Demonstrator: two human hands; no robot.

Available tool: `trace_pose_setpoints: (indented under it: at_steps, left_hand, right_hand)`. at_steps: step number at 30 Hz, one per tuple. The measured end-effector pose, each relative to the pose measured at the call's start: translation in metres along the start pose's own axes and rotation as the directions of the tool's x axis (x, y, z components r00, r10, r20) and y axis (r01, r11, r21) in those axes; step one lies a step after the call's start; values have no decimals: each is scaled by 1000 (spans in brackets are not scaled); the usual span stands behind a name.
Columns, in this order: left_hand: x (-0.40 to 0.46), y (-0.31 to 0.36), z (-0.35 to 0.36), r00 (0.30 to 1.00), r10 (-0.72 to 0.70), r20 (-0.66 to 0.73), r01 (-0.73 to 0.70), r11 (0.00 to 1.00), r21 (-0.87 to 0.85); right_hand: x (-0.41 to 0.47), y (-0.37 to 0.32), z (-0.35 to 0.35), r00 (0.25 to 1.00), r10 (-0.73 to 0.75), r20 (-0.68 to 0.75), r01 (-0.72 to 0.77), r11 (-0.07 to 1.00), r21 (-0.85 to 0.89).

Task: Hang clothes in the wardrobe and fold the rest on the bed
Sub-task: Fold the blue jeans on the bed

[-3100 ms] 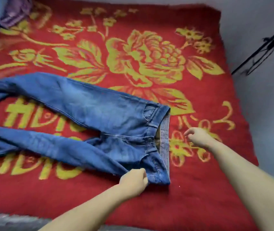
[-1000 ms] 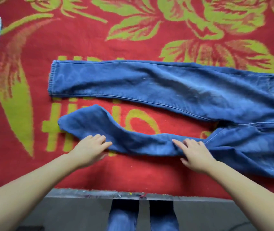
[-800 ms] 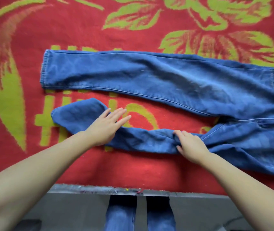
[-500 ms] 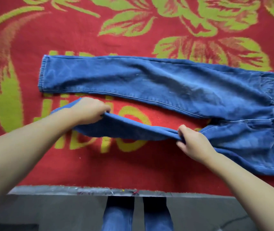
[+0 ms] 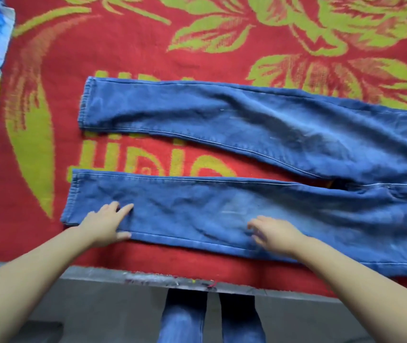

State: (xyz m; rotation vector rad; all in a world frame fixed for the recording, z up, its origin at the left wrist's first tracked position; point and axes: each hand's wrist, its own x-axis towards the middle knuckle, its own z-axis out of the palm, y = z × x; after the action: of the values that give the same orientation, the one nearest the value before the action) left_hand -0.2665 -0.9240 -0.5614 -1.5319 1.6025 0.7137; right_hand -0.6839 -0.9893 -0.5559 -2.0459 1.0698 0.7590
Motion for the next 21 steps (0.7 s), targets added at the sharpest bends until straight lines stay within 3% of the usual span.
trace_pose_setpoints:
  at_steps: [3,5,9,11,15,16,18,21]
  left_hand:
    - [26,-11,-15,932,-7,-363,-48,989,-143]
    - [45,-18,-31,869,-17,-495,-81,981,-175]
    - [79,-28,-52,949,-21,-315,33,999,33]
    - [86,-37,-58,967,34,-253,-5,993,115]
    - [86,-65,-65,954,56,-294,-36,997,72]
    - [86,-72,-69,950,37,-311,-53,998,-45]
    - [91,-85,-89,937,-1,-349,-126,931,-342]
    - [122,-95,-141,834,-17,-552,-206,918,-339]
  right_hand:
    - [15,21,-23,947,126,-296,-108,991,75]
    - [26,33,-36,921,206,-332,-190,979,80]
    - [59,39,-47,903,350,-249,-346,936,64]
    - [70,37,-52,901,368,-229,-362,930,66]
    - [72,39,-57,916,359,-181,-340,931,131]
    - [71,39,-60,925,344,-158,-328,937,120]
    - [74,39,-77,922,295,-249,-276,955,111]
    - [97,42,-128,801,218,-558,-163,976,147]
